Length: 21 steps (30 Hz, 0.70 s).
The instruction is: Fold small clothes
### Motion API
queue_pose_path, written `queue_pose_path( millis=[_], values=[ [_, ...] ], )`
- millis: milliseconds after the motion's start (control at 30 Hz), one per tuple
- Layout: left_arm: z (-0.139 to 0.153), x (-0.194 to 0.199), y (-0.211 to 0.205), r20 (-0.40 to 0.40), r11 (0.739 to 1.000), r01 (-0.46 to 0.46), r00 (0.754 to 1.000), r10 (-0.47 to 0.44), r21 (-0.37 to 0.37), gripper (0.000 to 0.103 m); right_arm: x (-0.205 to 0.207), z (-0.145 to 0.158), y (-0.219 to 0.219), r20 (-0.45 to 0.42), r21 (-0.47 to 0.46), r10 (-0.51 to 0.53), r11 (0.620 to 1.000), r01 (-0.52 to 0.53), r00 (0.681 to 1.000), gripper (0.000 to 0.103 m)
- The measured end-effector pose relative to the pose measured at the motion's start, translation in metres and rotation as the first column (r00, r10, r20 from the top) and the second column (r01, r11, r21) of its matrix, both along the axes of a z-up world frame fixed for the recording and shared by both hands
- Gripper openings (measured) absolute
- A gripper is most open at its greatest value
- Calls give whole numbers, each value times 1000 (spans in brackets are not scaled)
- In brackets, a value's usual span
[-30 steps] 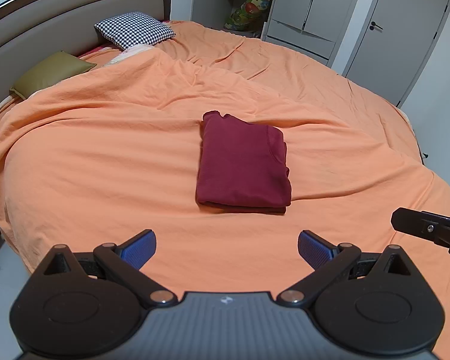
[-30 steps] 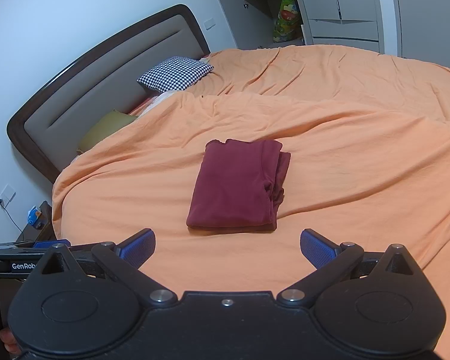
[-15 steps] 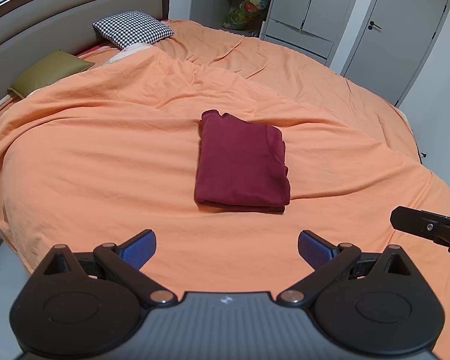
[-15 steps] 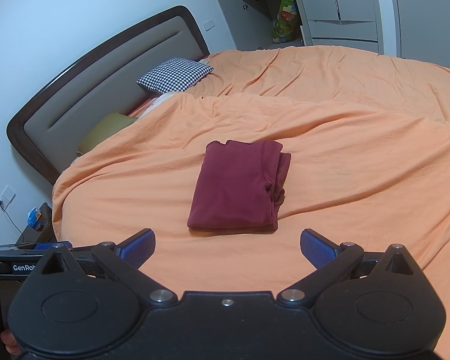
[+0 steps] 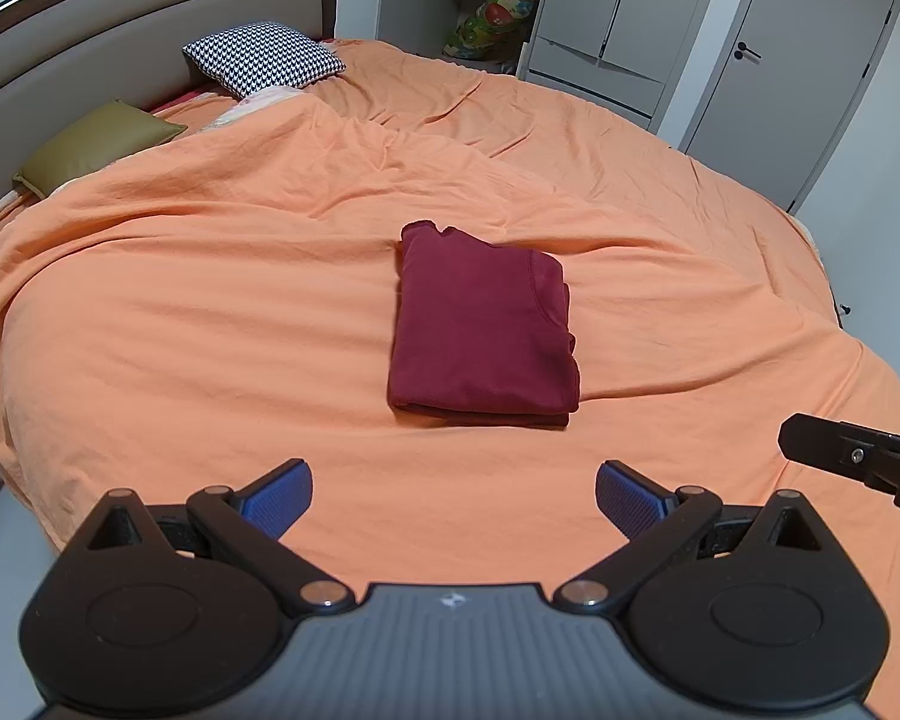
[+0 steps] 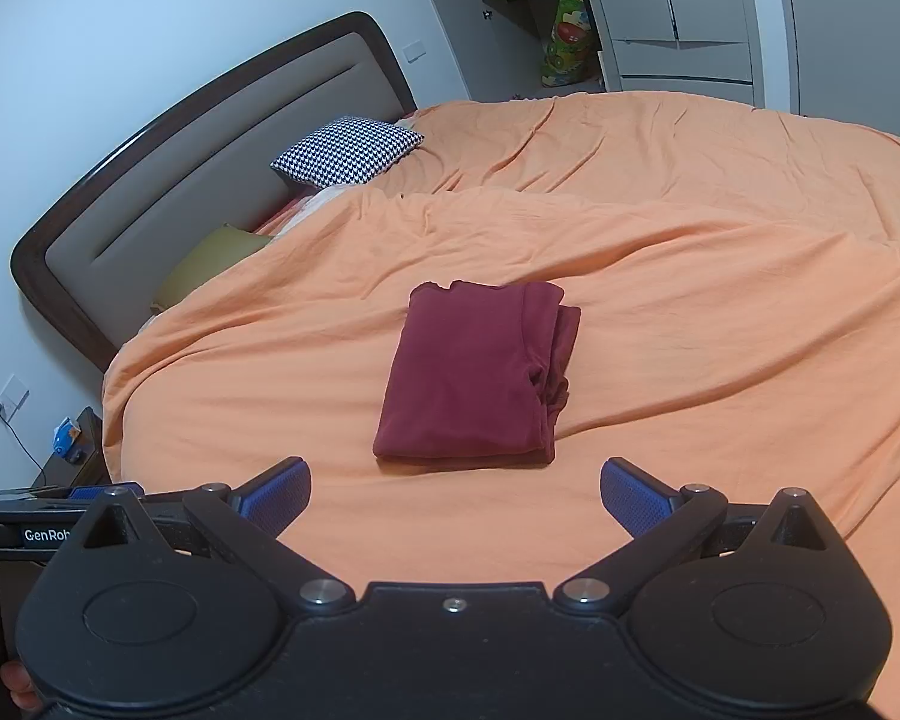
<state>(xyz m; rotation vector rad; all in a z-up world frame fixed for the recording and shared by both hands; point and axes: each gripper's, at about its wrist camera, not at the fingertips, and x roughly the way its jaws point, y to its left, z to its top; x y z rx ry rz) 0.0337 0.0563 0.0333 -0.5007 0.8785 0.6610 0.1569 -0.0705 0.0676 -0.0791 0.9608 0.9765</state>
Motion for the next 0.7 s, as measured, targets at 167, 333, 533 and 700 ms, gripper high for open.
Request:
queue_pose_path(
  millis=[167,333,533,700],
  values=[
    [0,1,1,1,1000,1,1000,-1,-3,103,0,0,0,0,0,0,1000,0,1000,103],
    [-1,1,5,15,1000,4,1000,-3,-27,103,-1,0,1,0,0,0,1000,0,1000,103],
    [-2,-1,8,19,1000,-9,1000,10,-22,103,-1,0,1,-1,0,0,1000,0,1000,103],
    [-1,2,10,20,1000,-12,1000,12,12,103,-1,0,2,-2,-2,-1,1000,1,1000,103]
  ],
)
